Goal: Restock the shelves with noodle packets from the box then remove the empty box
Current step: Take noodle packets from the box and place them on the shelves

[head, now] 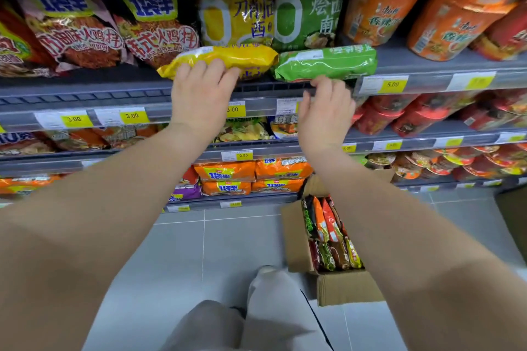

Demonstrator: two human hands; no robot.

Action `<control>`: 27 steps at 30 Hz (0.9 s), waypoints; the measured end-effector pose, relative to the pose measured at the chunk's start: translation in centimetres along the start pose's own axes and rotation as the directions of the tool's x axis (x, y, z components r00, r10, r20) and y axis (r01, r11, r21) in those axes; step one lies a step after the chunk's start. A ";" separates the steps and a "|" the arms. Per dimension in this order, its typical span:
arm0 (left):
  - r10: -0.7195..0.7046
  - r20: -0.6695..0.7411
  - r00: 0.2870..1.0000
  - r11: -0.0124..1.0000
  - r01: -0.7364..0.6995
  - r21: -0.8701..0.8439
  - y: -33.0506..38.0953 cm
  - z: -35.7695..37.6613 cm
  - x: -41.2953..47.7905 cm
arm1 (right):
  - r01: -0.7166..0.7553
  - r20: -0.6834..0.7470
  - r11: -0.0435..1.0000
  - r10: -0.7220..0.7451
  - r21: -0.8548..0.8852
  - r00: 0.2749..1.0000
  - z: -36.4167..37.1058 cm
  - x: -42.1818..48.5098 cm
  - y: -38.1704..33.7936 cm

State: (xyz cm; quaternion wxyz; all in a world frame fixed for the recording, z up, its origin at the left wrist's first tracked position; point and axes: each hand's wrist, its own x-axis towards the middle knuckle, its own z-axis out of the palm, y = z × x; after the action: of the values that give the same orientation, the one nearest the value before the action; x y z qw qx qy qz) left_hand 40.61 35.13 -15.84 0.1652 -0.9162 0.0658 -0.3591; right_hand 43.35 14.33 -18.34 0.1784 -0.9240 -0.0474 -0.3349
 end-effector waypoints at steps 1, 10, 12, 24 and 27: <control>-0.044 0.055 0.998 0.999 0.045 -0.014 0.4 0.1 -0.2 | 0.029 0.015 1.000 -0.029 -0.006 0.999 0.5 -0.2 0.2; -0.244 0.563 0.790 0.906 0.392 -0.158 2.3 1.5 3.8 | 0.159 0.368 0.987 -0.146 -0.006 0.918 3.5 5.0 -0.6; -0.239 0.612 0.754 0.886 0.427 -0.180 2.1 2.5 4.4 | 0.161 0.452 0.987 -0.139 -0.009 0.881 4.4 6.2 -0.6; -0.116 0.681 0.723 0.877 0.396 -0.271 0.4 1.2 5.3 | 0.200 0.572 0.975 -0.222 0.102 0.789 1.7 6.6 0.4; -0.169 0.665 0.727 0.882 0.413 -0.228 0.6 -2.3 4.4 | 0.168 0.568 0.972 -0.233 0.166 0.789 -2.1 5.8 0.2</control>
State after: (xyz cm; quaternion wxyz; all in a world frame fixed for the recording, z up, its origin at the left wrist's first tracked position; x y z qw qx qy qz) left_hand 42.25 32.91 -11.64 -0.0531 -0.9951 -0.0754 -0.0365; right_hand 46.64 13.26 -13.21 0.1675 -0.9608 -0.2155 -0.0490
